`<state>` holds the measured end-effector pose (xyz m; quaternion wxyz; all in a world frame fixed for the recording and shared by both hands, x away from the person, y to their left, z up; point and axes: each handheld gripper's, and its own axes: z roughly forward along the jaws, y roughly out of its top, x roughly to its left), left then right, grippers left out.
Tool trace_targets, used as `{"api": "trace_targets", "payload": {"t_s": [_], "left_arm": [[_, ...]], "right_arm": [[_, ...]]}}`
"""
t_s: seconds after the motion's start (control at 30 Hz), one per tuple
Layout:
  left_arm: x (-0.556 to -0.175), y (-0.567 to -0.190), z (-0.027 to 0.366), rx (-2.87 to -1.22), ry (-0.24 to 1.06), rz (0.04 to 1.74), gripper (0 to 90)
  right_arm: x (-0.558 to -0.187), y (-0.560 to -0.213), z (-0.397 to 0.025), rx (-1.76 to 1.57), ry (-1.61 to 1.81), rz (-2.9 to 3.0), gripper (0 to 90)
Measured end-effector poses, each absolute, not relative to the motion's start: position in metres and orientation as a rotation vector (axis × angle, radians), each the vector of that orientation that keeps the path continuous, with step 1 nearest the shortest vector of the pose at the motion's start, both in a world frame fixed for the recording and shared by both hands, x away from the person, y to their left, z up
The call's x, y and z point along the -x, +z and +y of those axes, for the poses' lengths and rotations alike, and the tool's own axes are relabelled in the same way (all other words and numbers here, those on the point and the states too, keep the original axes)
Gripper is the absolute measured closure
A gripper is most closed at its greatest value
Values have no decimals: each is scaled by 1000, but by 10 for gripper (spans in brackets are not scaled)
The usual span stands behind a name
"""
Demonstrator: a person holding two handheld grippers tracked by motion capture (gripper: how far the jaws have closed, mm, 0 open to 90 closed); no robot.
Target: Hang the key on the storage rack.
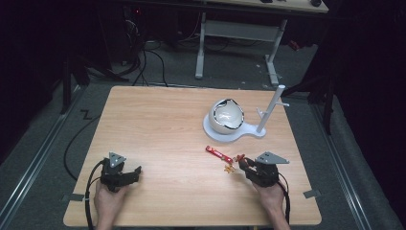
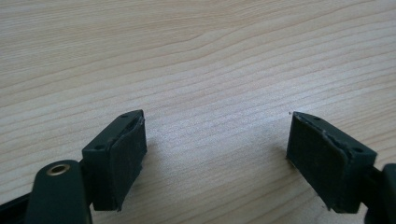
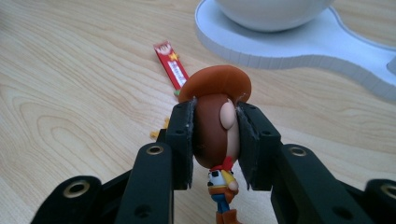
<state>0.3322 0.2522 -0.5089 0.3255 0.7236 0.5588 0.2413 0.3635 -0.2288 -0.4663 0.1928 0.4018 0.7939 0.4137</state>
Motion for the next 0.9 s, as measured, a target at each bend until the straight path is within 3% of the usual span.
{"api": "trace_targets", "payload": {"t_s": [0.9], "left_arm": [[-332,-509,252,-1897,633,1465,204]], "right_arm": [[-356,-421,-244,-1059,1231,2103,687]]}}
